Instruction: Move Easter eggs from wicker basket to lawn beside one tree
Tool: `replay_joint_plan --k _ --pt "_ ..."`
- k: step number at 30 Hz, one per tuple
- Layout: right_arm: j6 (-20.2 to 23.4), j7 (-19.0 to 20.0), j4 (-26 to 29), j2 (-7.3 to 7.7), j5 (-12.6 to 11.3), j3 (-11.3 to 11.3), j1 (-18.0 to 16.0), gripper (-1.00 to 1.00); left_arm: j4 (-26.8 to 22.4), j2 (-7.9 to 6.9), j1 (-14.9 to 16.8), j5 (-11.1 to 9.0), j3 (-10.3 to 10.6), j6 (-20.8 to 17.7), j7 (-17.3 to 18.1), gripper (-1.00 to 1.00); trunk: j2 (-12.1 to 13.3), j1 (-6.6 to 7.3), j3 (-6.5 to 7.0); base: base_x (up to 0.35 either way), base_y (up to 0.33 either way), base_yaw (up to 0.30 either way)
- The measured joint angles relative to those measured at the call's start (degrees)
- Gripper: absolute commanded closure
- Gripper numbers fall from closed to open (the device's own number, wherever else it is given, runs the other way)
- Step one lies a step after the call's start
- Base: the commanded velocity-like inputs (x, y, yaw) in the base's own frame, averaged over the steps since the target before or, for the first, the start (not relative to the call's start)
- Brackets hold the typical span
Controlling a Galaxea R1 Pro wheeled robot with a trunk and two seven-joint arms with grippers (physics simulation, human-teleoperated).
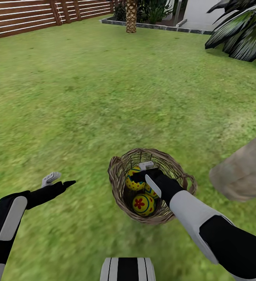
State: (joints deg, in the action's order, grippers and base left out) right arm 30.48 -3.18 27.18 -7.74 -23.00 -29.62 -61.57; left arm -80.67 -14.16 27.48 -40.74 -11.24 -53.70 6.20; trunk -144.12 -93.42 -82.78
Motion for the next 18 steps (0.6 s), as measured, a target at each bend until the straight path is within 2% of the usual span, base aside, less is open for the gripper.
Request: replay_joint_plan --k 5,9,18 --pt "0.00 -0.02 0.00 -0.04 0.01 0.00 -0.01 1.00 0.00 0.00 0.00 0.00 -0.01 0.00 0.00 -1.00 0.00 0.00 0.00 0.000 0.000 0.000" --pt "0.00 0.00 0.00 0.00 0.01 0.00 0.00 1.00 0.00 0.00 0.00 0.00 -0.01 0.00 0.00 -1.00 0.00 -0.03 0.00 -0.204 0.000 0.000" --pt "0.00 -0.02 0.00 0.05 0.01 0.00 0.00 1.00 0.00 0.00 0.00 0.00 -0.01 0.00 0.00 -1.00 0.00 0.00 0.00 -0.045 0.000 0.000"
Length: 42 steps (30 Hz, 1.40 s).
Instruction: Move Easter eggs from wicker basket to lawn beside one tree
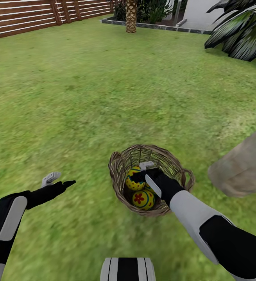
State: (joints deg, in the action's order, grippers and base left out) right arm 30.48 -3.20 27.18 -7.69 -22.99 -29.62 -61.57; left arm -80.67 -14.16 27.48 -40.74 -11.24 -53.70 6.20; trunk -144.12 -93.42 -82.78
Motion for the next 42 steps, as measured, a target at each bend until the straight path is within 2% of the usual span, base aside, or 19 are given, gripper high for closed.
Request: replay_joint_plan --k 6,15,20,27,32,42 --pt "0.00 0.00 0.00 0.06 0.00 0.00 -0.01 1.00 0.00 0.00 0.00 0.00 0.09 0.00 0.00 -1.00 0.04 0.08 0.67 0.000 0.000 0.000" --pt "0.00 0.01 0.00 0.09 0.00 0.00 -0.03 1.00 0.00 0.00 0.00 -0.02 0.09 0.00 0.00 -1.00 0.16 0.31 2.65 0.000 0.000 0.000" --pt "0.00 0.01 0.00 0.09 0.00 0.00 0.00 1.00 0.00 0.00 0.00 0.00 0.03 0.03 0.00 -1.00 0.16 0.31 2.66 -0.006 0.000 0.000" --pt "0.00 -0.01 0.00 0.13 0.01 0.00 0.00 1.00 0.00 0.00 0.00 0.00 0.00 0.02 0.00 -1.00 0.16 0.27 2.66 -0.290 0.000 0.000" --pt "0.00 -0.02 0.00 0.17 0.01 0.00 0.00 1.00 0.00 0.00 0.00 0.00 0.02 0.00 0.00 -1.00 0.16 0.31 2.66 -0.065 0.000 0.000" --pt "0.00 0.00 0.00 0.17 0.00 0.00 0.00 1.00 -0.02 0.00 0.00 -0.03 0.17 -0.08 0.00 -1.00 0.26 0.52 4.43 -0.001 0.000 0.000"
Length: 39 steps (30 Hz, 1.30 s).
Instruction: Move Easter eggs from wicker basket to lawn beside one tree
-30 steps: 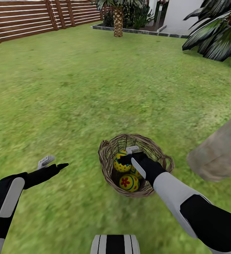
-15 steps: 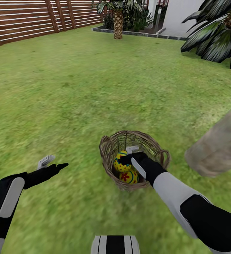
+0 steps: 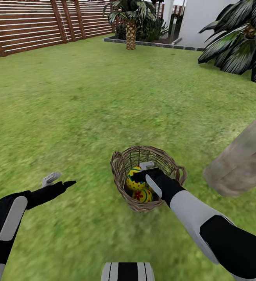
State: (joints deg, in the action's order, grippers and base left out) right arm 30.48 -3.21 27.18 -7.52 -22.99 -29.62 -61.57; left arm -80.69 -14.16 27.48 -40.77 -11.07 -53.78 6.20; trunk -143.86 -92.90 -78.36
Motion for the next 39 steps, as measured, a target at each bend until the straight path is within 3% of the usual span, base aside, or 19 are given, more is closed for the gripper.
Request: replay_joint_plan --k 18,34,39 --pt "0.09 -0.06 0.00 0.17 -0.07 0.07 -0.02 1.00 -0.42 0.08 0.09 -0.01 0.09 -0.10 0.00 -1.00 0.24 0.46 3.99 0.000 0.000 0.000" --pt "0.09 -0.06 0.00 0.34 -0.08 0.09 0.00 1.00 -1.06 0.04 0.08 0.01 0.09 -0.26 -0.04 -1.00 0.25 0.46 4.00 -0.034 -0.032 0.000" --pt "0.09 -0.06 0.00 0.43 -0.07 0.44 0.00 1.00 -1.12 0.08 0.09 -0.01 0.17 -0.36 -0.01 -1.00 0.31 0.59 5.10 0.000 0.000 0.000"
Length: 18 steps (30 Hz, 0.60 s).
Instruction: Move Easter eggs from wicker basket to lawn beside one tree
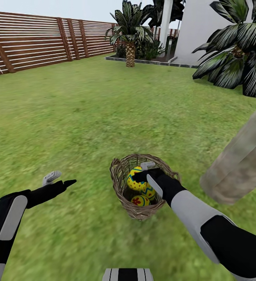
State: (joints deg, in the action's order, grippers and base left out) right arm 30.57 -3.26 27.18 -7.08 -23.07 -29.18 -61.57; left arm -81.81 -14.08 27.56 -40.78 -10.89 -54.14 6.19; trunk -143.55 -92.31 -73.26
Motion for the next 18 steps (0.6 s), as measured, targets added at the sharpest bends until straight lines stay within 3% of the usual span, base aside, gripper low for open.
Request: replay_joint_plan --k 4,10,18 --pt "0.15 0.00 0.00 0.01 0.00 1.93 -0.02 1.00 0.00 0.00 0.00 0.00 0.00 0.00 0.00 -1.00 0.05 0.10 0.89 0.000 0.000 0.000" --pt "0.36 0.00 0.00 0.01 -0.01 2.19 -0.04 1.00 0.00 0.00 0.00 0.00 0.00 0.00 0.00 -1.00 0.13 0.26 2.22 0.000 0.000 0.000" --pt "5.81 0.21 0.46 1.29 0.02 2.29 -0.08 1.00 0.00 0.01 0.00 0.00 0.00 0.00 0.00 -1.00 0.24 0.46 3.99 0.000 0.000 0.000"
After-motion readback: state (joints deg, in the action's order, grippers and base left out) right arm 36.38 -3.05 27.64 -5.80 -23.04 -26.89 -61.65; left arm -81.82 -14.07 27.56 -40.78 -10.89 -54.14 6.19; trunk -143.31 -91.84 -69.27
